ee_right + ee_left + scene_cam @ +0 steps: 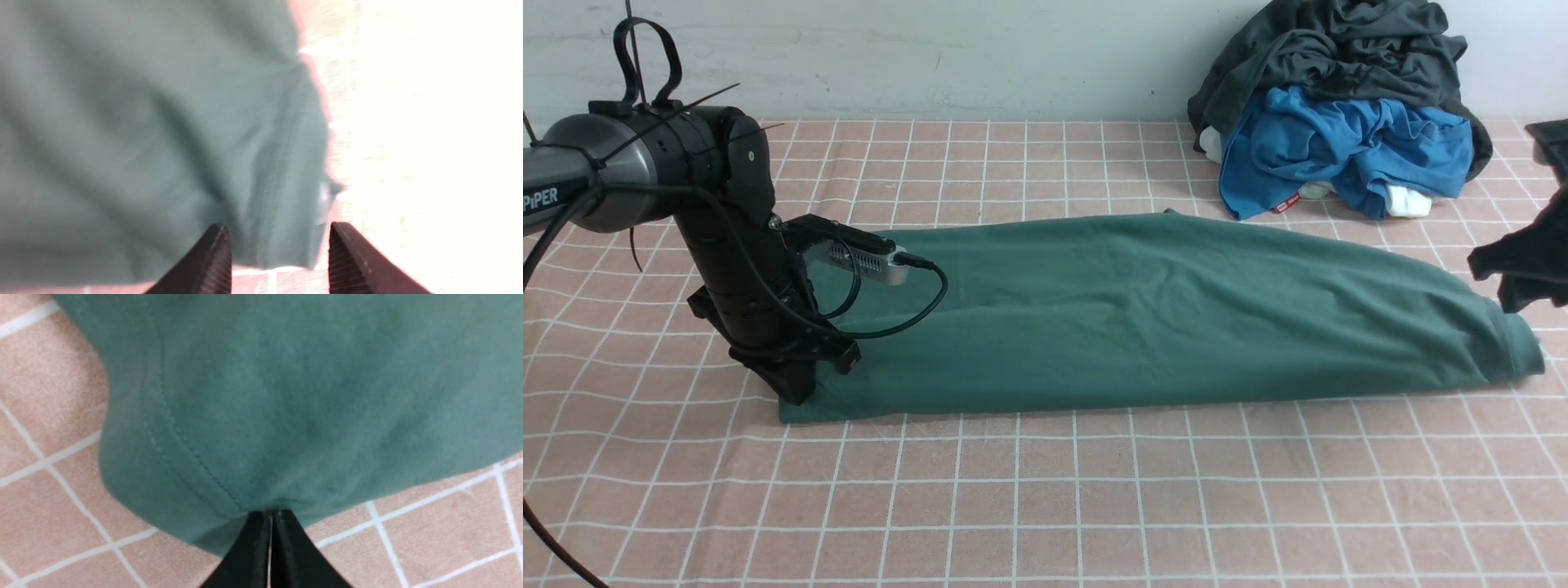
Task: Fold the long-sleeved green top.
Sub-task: Use the right arm to clamp the right edge of the fabric
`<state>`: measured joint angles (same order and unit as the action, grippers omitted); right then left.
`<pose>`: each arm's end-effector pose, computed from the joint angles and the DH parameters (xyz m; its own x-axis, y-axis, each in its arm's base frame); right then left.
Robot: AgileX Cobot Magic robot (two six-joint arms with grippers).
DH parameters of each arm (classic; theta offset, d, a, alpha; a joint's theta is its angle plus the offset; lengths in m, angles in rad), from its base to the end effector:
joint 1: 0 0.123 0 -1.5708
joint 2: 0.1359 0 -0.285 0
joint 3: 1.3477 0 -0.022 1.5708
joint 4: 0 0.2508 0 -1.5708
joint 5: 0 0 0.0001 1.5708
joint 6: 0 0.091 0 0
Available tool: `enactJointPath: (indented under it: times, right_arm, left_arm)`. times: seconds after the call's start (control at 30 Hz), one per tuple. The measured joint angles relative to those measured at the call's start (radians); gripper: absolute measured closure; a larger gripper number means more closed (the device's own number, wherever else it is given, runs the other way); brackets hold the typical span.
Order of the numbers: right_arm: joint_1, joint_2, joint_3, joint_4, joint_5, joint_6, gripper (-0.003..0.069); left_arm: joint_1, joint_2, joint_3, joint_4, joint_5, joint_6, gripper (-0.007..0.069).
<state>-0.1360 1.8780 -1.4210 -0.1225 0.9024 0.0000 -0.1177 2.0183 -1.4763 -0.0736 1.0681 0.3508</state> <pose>0.3861 -0.0616 0.2238 -0.9555 0.0543 -0.2898 0.0908 0.9893 -0.1139 0.3929 -0.0524 0.1797 -0.9057 0.4187 -0.0666 0.4220 0.9054 -0.0460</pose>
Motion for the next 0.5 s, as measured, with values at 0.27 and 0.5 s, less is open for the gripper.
enactJointPath:
  times: [0.27, 0.5]
  right_arm:
    - [-0.086, 0.133, 0.0, 0.101, -0.024, -0.01, 0.0217]
    - [-0.087, 0.192, -0.002, 0.143, -0.044, -0.031, 0.0165]
  left_arm:
    - [0.0, -0.001, 0.0, -0.012, -0.007, 0.01, 0.0628]
    - [0.0, -0.001, 0.0, -0.013, -0.007, 0.014, 0.0628]
